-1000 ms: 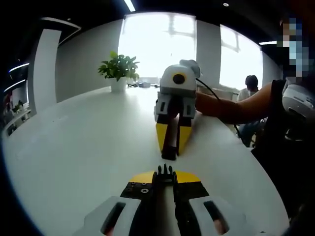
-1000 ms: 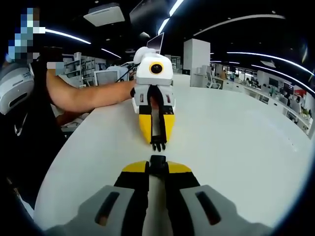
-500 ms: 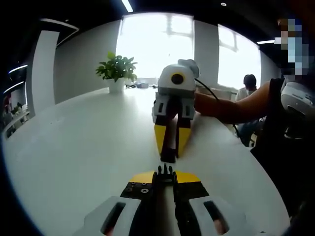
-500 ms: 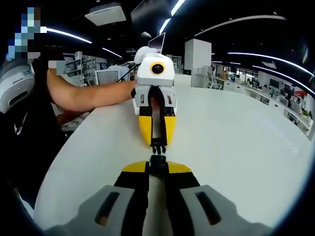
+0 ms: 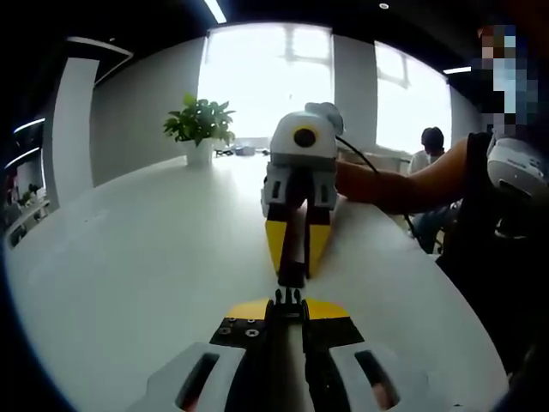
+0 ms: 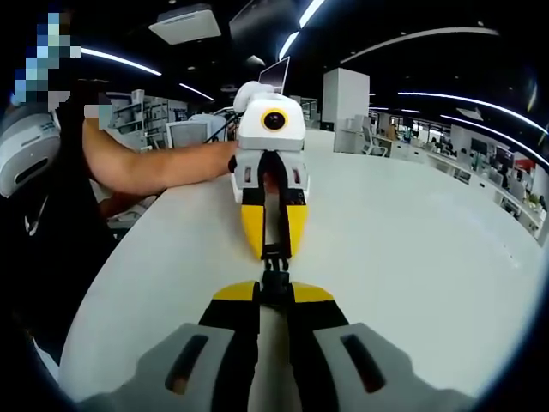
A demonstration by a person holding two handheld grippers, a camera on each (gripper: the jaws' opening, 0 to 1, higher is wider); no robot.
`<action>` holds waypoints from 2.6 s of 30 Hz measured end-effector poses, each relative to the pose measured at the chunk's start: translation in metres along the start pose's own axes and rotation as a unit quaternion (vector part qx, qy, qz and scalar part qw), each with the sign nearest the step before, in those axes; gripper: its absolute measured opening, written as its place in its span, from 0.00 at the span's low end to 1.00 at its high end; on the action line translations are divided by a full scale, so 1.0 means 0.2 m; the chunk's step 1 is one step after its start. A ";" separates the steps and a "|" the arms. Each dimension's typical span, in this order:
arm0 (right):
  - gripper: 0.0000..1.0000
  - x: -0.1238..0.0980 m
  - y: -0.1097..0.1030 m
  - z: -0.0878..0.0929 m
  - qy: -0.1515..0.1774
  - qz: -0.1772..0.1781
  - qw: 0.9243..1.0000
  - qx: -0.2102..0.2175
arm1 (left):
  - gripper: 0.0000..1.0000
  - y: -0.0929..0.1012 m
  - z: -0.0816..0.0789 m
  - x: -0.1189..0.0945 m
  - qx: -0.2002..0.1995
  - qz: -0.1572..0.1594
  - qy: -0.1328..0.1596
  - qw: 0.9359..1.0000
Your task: Snap the two parts of the plastic buckle together until the buckle closes and remains connected.
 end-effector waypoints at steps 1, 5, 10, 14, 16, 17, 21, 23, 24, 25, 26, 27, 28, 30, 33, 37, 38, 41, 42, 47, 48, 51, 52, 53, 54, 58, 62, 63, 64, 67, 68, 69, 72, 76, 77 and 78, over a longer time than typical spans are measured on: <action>0.11 0.00 0.00 0.00 0.000 0.000 1.000 0.000 | 0.11 0.00 0.00 0.00 0.000 0.002 0.001 1.000; 0.11 0.00 0.00 0.00 0.000 0.000 1.000 0.000 | 0.11 0.00 0.00 0.01 0.005 0.004 0.002 1.000; 0.11 0.00 0.00 0.00 0.000 0.000 1.000 0.000 | 0.11 0.00 -0.01 0.01 0.006 0.005 0.005 1.000; 0.11 0.00 0.00 0.00 0.001 -0.001 1.000 0.000 | 0.11 -0.01 -0.01 0.01 0.007 0.006 0.006 1.000; 0.11 0.00 0.00 0.00 0.001 -0.001 1.000 0.000 | 0.11 -0.01 -0.01 0.01 0.007 0.007 0.006 1.000; 0.11 0.00 0.00 0.00 0.001 0.000 1.000 0.000 | 0.11 -0.01 -0.01 0.01 0.007 0.007 0.006 1.000; 0.11 0.00 0.00 0.00 0.001 0.000 1.000 -0.001 | 0.11 -0.01 -0.02 0.01 0.006 0.009 0.015 1.000; 0.11 0.00 0.00 0.00 0.001 -0.001 1.000 -0.001 | 0.11 0.00 -0.01 0.02 0.008 0.009 0.011 1.000; 0.11 0.00 -0.01 0.00 0.002 -0.001 1.000 -0.001 | 0.11 0.00 -0.01 0.02 0.009 0.009 0.009 1.000; 0.11 0.00 -0.01 0.00 0.002 -0.002 1.000 -0.002 | 0.11 0.00 -0.01 0.02 0.009 0.009 0.009 1.000; 0.11 0.01 -0.01 0.00 0.002 -0.002 1.000 -0.001 | 0.11 0.00 -0.01 0.02 0.009 0.009 0.009 1.000; 0.11 0.01 -0.01 0.00 0.002 -0.003 1.000 -0.002 | 0.11 0.00 -0.01 0.02 0.009 0.010 0.009 1.000; 0.11 0.01 -0.01 0.00 0.002 -0.003 1.000 -0.002 | 0.11 0.00 -0.01 0.02 0.009 0.010 0.009 1.000; 0.11 0.01 -0.01 0.00 0.002 -0.003 1.000 -0.002 | 0.11 0.00 -0.01 0.02 0.010 0.010 0.009 1.000; 0.11 0.01 -0.01 0.00 0.002 -0.004 1.000 -0.002 | 0.11 0.01 -0.01 0.02 0.010 0.010 0.009 1.000; 0.11 0.01 -0.01 0.00 0.002 -0.004 1.000 -0.003 | 0.11 0.01 -0.01 0.02 0.011 0.011 0.009 1.000; 0.11 0.01 -0.01 0.00 0.002 -0.006 1.000 -0.003 | 0.11 0.01 -0.01 0.02 0.011 0.011 0.009 1.000; 0.11 0.01 -0.02 0.00 0.002 -0.008 1.000 -0.004 | 0.11 0.02 -0.01 0.02 0.013 0.013 0.008 1.000; 0.11 0.01 -0.02 0.00 0.002 -0.008 1.000 -0.004 | 0.11 0.02 -0.01 0.02 0.013 0.013 0.007 1.000; 0.11 0.01 -0.02 -0.01 0.001 -0.008 1.000 -0.006 | 0.11 0.02 -0.01 0.02 0.014 0.014 0.007 1.000; 0.11 0.01 -0.02 -0.01 0.001 -0.007 1.000 -0.008 | 0.11 0.02 -0.01 0.02 0.014 0.014 0.007 1.000; 0.11 0.01 -0.02 -0.01 0.001 -0.007 1.000 -0.009 | 0.11 0.01 -0.01 0.02 0.016 0.014 0.006 1.000; 0.11 0.01 -0.02 -0.01 0.001 -0.007 1.000 -0.008 | 0.11 0.01 -0.01 0.02 0.016 0.014 0.006 1.000; 0.11 0.01 -0.02 -0.01 0.001 -0.008 1.000 -0.008 | 0.11 0.01 -0.01 0.02 0.017 0.014 0.006 1.000; 0.11 0.01 -0.02 -0.01 0.001 -0.010 1.000 -0.007 | 0.11 0.02 -0.01 0.02 0.017 0.016 0.006 1.000; 0.11 0.02 -0.03 -0.01 -0.001 -0.018 1.000 -0.004 | 0.11 0.04 -0.01 0.02 0.019 0.024 0.006 1.000; 0.10 0.02 -0.03 -0.01 -0.001 -0.021 1.000 -0.004 | 0.11 0.05 -0.01 0.04 0.024 0.025 0.006 0.999; 0.10 0.02 -0.04 -0.01 -0.001 -0.022 1.000 -0.005 | 0.11 0.05 -0.02 0.05 0.025 0.027 0.006 0.999; 0.10 0.02 -0.04 -0.01 -0.002 -0.023 1.000 -0.005 | 0.11 0.05 -0.02 0.05 0.026 0.028 0.004 0.999; 0.10 0.02 -0.04 -0.01 -0.002 -0.022 1.000 -0.006 | 0.10 0.05 -0.02 0.04 0.028 0.027 0.004 0.999; 0.10 0.02 -0.03 -0.01 -0.002 -0.022 1.000 -0.006 | 0.10 0.05 -0.02 0.04 0.028 0.027 0.005 0.999; 0.10 0.02 -0.03 -0.01 -0.002 -0.022 1.000 -0.006 | 0.10 0.05 -0.02 0.04 0.029 0.027 0.005 0.999; 0.10 0.02 -0.03 -0.01 -0.003 -0.023 1.000 -0.002 | 0.10 0.05 -0.02 0.05 0.029 0.028 0.008 0.999; 0.10 0.01 -0.03 -0.02 -0.006 -0.024 1.000 -0.004 | 0.10 0.05 -0.02 0.05 0.034 0.031 0.010 0.999; 0.10 0.01 -0.03 -0.01 -0.006 -0.025 1.000 -0.003 | 0.10 0.05 -0.02 0.05 0.035 0.031 0.010 0.999; 0.09 0.01 -0.03 -0.01 -0.005 -0.026 1.000 -0.002 | 0.10 0.05 -0.02 0.06 0.036 0.031 0.010 0.999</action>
Point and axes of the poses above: the point that each gripper's makers call its tool centre point, and the gripper's own axes: x roughly forward along the fingers, y roughly to its right, z roughly out of its underside, the point moved 4 cm from there along -x, roughly backward along the fingers, and after that the axes turned 1 degree about x, right-handed, at the moved point
